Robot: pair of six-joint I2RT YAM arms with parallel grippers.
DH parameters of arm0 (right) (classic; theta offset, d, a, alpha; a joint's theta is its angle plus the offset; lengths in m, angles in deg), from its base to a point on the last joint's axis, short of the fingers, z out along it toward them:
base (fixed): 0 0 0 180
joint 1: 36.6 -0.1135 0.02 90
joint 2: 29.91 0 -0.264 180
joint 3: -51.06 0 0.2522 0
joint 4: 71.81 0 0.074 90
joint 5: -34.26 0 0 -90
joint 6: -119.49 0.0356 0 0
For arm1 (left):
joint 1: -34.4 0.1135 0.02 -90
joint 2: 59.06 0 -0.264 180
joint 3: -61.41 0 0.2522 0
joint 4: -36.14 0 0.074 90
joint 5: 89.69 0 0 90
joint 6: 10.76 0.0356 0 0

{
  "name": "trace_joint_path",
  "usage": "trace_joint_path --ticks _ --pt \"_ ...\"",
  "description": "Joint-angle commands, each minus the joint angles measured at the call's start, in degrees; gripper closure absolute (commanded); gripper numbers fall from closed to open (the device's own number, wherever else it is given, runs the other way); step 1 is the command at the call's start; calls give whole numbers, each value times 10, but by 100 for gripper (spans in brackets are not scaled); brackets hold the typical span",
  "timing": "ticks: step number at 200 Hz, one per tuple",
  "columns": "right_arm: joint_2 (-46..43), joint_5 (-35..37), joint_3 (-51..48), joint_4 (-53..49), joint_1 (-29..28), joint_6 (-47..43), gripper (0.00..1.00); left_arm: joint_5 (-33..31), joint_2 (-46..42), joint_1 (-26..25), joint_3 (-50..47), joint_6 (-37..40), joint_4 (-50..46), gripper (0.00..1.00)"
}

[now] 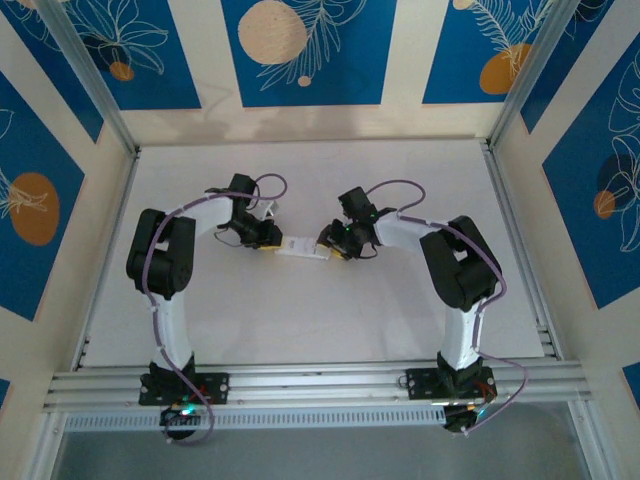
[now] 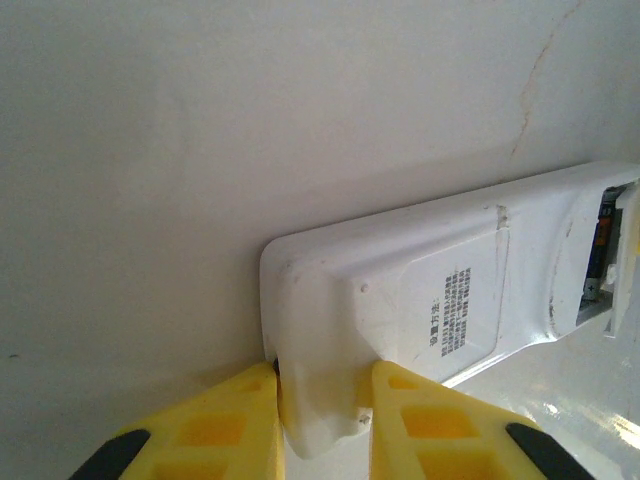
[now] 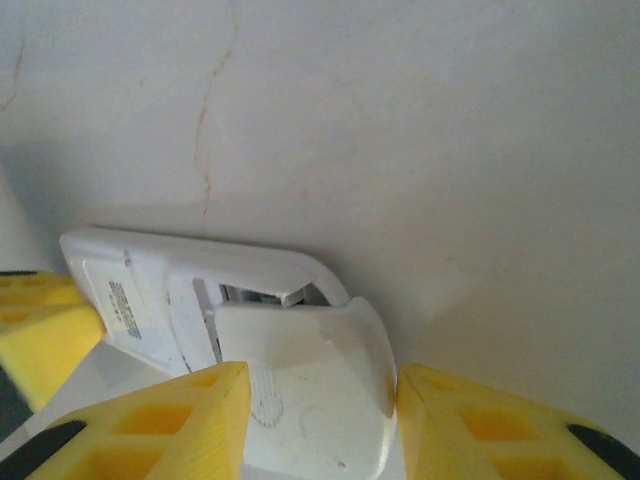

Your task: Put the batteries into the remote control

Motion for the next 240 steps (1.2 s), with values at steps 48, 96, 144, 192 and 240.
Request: trace_joint_path --ticks 48,96,144,192,240 --pt "15 22 34 -50 -20 -66 57 3 16 -11 3 12 -16 79" --pt "40 100 80 -122 -34 -88 57 2 17 -12 4 13 -19 79" --pt "52 160 114 -175 -47 -102 59 0 17 -11 5 14 -19 79" --pt "54 168 117 -176 -35 -135 59 0 17 -11 5 15 -21 79" --pt "63 111 121 -132 -27 -178 59 0 18 -11 6 15 -21 80"
